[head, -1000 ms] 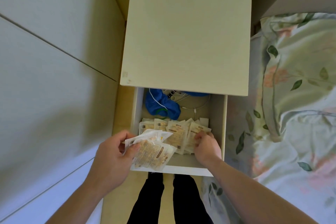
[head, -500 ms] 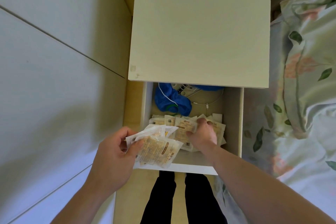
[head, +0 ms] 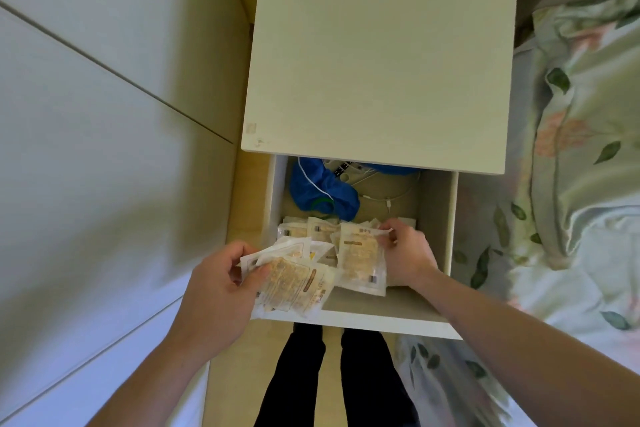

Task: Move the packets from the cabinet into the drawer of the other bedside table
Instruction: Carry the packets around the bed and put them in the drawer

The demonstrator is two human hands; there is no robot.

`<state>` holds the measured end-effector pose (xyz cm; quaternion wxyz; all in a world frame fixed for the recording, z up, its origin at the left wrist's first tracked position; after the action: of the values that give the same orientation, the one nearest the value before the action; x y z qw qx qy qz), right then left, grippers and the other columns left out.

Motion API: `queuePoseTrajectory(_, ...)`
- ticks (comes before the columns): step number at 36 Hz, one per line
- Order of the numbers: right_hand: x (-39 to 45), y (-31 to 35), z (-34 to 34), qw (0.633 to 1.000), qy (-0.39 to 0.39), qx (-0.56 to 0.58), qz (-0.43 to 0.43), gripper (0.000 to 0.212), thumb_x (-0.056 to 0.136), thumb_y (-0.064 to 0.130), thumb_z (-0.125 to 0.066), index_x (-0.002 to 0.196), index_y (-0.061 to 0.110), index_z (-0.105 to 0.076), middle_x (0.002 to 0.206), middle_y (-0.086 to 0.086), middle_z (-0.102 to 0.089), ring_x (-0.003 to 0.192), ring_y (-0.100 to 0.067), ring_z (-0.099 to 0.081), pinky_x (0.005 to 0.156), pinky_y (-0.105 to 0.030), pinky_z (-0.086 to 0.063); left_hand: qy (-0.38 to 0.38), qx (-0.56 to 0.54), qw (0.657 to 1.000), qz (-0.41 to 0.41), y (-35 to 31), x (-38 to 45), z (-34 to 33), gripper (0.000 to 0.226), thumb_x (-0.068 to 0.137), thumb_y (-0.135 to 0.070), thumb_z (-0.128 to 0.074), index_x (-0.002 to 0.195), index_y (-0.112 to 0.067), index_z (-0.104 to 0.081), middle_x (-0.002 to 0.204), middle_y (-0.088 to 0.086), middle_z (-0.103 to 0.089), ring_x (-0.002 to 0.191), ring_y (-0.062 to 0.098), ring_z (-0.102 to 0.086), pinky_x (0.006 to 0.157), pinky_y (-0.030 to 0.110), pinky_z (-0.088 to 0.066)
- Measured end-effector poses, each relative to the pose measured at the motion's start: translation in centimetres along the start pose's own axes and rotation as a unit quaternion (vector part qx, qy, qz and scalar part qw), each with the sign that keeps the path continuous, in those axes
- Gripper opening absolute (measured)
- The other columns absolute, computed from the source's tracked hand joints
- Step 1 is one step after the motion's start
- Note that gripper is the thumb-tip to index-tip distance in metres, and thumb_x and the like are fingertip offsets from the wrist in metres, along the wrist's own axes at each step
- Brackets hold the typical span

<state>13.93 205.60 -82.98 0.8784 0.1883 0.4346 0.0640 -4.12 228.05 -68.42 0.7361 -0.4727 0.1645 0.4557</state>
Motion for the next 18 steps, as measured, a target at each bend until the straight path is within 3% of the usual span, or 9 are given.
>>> queuePoseTrajectory(3, -0.1, -1.2, 1.8, 0.999, -0.006, -0.051, 0.002, 0.02, 0.105, 0.024, -0.048, 0.121, 0.029, -0.059, 0.105, 0.0, -0.07, 0.083, -0.018, -0.068, 0.069, -0.037, -0.062, 0.003, -0.001, 1.0, -0.005, -0.1, 0.5, -0.4, 0.018, 0.096, -0.024, -0.067, 0.079, -0.031, -0.064, 0.083, -0.014, -0.074, 0.079, 0.007, -0.072, 0.055, 0.028, -0.059)
queuePoseTrajectory(7, -0.3, -1.5, 1.7, 0.988, 0.024, -0.155, 0.004, 0.025, 0.104, 0.021, -0.046, 0.123, 0.028, -0.06, 0.104, -0.003, -0.07, 0.087, -0.022, -0.067, 0.078, -0.041, -0.061, 0.012, 0.001, 1.0, -0.004, -0.7, 1.1, -1.3, 0.019, 0.097, -0.026, -0.065, 0.078, -0.028, -0.062, 0.086, -0.014, -0.074, 0.082, 0.011, -0.072, 0.056, 0.03, -0.059)
queuePoseTrajectory(10, -0.7, -1.2, 0.4, 0.975, 0.074, -0.207, -0.008, 0.046, 0.096, 0.011, -0.053, 0.138, 0.029, -0.055, 0.12, -0.004, -0.067, 0.104, -0.025, -0.066, 0.089, -0.037, -0.058, 0.021, 0.002, 1.0, -0.01, -0.9, 1.5, -1.9, 0.019, 0.097, -0.027, -0.065, 0.078, -0.028, -0.061, 0.087, -0.014, -0.074, 0.082, 0.012, -0.072, 0.055, 0.036, -0.06)
queuePoseTrajectory(14, -0.9, -1.6, -0.3, 0.977, 0.086, -0.194, -0.036, 0.059, 0.089, 0.015, -0.064, 0.145, 0.022, -0.046, 0.131, -0.004, -0.057, 0.113, -0.025, -0.063, 0.093, -0.035, -0.055, 0.031, -0.016, 0.999, -0.024, -1.6, 1.8, -2.5, 0.022, 0.097, -0.024, -0.065, 0.077, -0.031, -0.06, 0.089, -0.013, -0.074, 0.087, 0.014, -0.072, 0.054, 0.023, -0.056)
queuePoseTrajectory(18, -1.1, -2.1, 0.3, 0.982, 0.075, -0.172, -0.039, 0.069, 0.086, 0.022, -0.068, 0.149, 0.024, -0.039, 0.146, -0.002, -0.042, 0.118, -0.026, -0.062, 0.096, -0.039, -0.056, 0.036, -0.026, 0.999, -0.033, -2.0, 1.9, -2.8, 0.024, 0.097, -0.02, -0.065, 0.077, -0.033, -0.06, 0.088, -0.016, -0.073, 0.086, 0.01, -0.072, 0.055, 0.02, -0.056)
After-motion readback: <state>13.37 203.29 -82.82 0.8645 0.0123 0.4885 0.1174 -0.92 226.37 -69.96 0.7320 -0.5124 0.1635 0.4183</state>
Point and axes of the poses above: each hand's wrist, its own x-axis towards the middle knuckle, its own z-axis out of the back of the hand, y = z × x, the point moved 2 cm from there along x, towards the middle knuckle
